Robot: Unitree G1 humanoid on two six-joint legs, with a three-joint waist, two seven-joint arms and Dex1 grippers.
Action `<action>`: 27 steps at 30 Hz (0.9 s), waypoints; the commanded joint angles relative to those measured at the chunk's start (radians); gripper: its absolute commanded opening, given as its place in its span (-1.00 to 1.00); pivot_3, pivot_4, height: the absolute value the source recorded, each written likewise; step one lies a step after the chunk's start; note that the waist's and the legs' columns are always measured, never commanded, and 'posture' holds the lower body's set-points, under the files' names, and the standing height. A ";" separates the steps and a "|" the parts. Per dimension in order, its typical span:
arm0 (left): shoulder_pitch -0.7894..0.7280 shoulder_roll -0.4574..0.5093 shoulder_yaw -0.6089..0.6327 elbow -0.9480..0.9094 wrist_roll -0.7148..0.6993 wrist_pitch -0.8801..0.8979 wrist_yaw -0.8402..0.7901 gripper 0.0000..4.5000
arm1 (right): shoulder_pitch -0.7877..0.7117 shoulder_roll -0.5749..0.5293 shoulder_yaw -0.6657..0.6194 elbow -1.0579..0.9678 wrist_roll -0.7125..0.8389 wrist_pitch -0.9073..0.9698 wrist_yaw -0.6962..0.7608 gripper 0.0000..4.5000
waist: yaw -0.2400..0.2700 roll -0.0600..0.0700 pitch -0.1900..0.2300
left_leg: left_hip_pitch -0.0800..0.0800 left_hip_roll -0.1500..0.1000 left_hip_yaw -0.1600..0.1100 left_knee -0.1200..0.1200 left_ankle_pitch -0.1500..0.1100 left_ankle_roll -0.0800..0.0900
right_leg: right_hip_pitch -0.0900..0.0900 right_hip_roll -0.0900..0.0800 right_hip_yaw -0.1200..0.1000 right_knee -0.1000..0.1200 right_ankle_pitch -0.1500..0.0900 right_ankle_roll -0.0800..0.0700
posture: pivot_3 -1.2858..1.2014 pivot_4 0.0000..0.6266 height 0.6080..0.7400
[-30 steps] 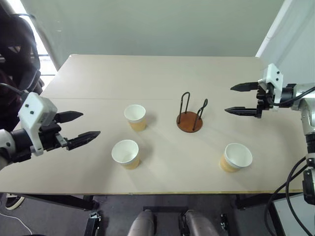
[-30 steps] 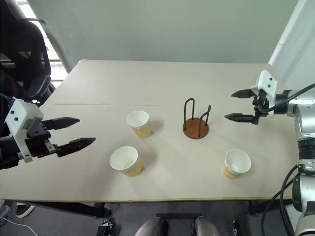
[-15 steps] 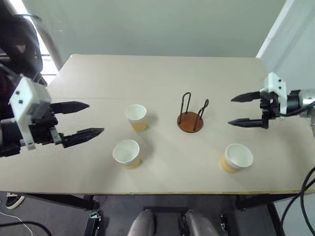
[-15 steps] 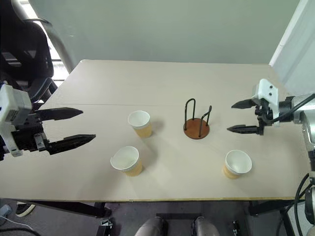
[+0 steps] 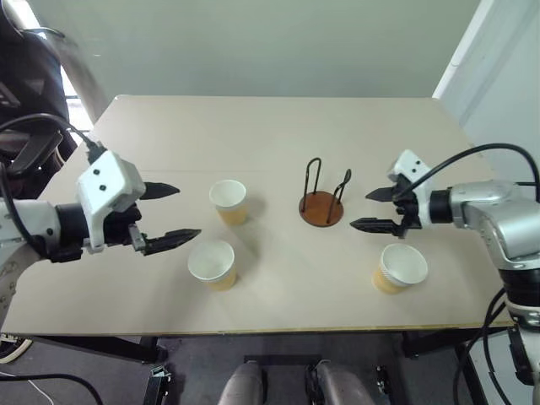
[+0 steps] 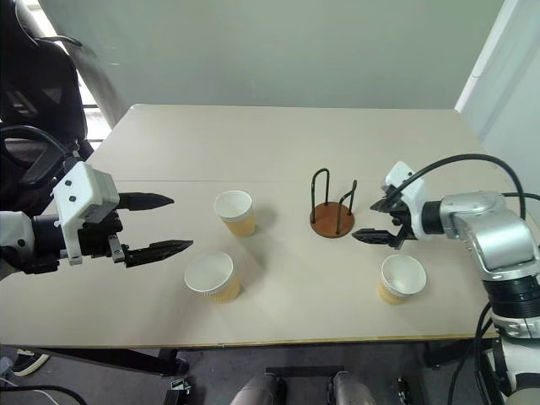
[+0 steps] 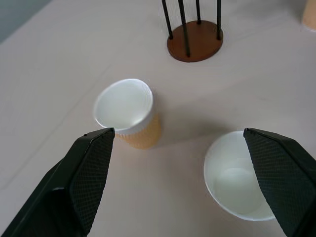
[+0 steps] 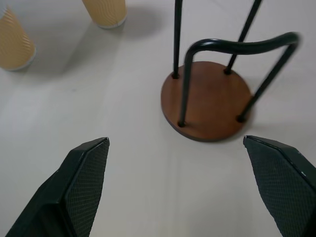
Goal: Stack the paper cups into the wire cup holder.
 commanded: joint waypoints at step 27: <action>0.042 -0.010 0.130 -0.106 -0.045 0.062 0.038 0.99 | -0.109 0.261 0.044 0.161 -0.021 -0.080 -0.228 1.00 | 0.005 -0.001 0.000 | -0.001 0.000 0.000 0.000 -0.002 -0.001 | -0.002 0.000 0.000 0.001 0.000 -0.001 | 0.03 -0.52 1.00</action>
